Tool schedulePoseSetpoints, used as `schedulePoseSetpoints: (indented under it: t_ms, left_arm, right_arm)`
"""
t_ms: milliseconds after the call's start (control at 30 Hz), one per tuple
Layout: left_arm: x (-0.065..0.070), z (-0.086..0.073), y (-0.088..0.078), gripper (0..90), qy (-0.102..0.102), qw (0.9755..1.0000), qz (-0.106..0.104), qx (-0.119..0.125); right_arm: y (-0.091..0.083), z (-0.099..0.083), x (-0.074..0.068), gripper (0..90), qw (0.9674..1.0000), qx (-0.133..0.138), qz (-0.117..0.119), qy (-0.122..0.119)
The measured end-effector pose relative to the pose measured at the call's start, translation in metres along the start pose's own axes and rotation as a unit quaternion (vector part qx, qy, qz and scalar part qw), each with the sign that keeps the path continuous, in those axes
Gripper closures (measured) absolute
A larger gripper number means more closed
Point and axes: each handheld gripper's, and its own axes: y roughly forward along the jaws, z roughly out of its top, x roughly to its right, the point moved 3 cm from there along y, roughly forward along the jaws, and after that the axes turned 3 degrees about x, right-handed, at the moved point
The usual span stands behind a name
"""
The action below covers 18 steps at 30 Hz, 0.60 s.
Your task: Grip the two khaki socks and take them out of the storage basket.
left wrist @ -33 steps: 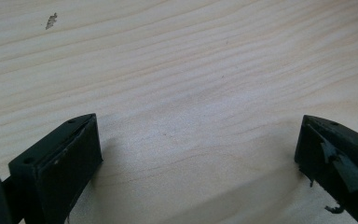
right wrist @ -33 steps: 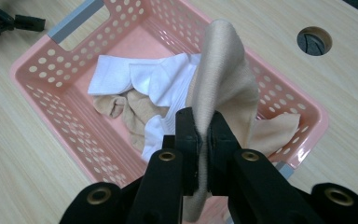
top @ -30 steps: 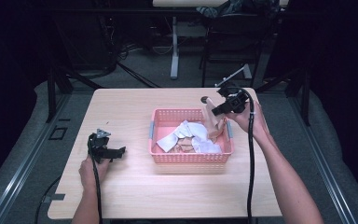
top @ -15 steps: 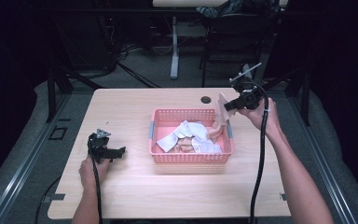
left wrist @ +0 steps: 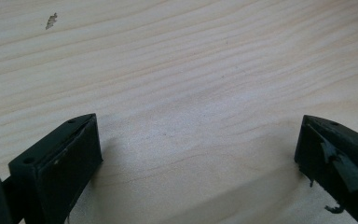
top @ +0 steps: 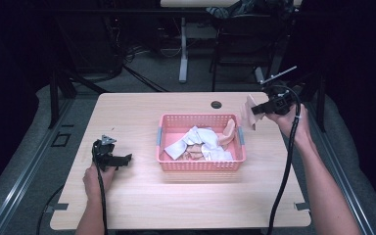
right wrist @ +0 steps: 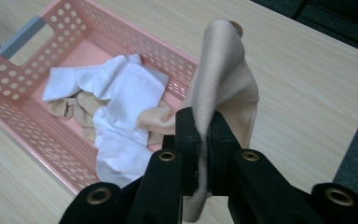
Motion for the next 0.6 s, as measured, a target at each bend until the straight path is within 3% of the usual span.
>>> schedulePoseSetpoints:
  t_ms: [267,467,600]
  left_arm:
    - [0.0,0.0,0.0,0.2,0.0,1.0,0.0,0.0]
    - [0.0,0.0,0.0,0.2,0.0,1.0,0.0,0.0]
    - [0.0,0.0,0.0,0.1,0.0,1.0,0.0,0.0]
  right_arm:
    - [-0.003,-0.021,0.024,85.2,0.9995,-0.009,-0.019,0.022]
    - [0.008,-0.04,0.041,85.2,0.9982,-0.018,-0.026,0.052]
    - [0.021,-0.054,0.051,85.1,0.9966,-0.04,-0.027,0.066]
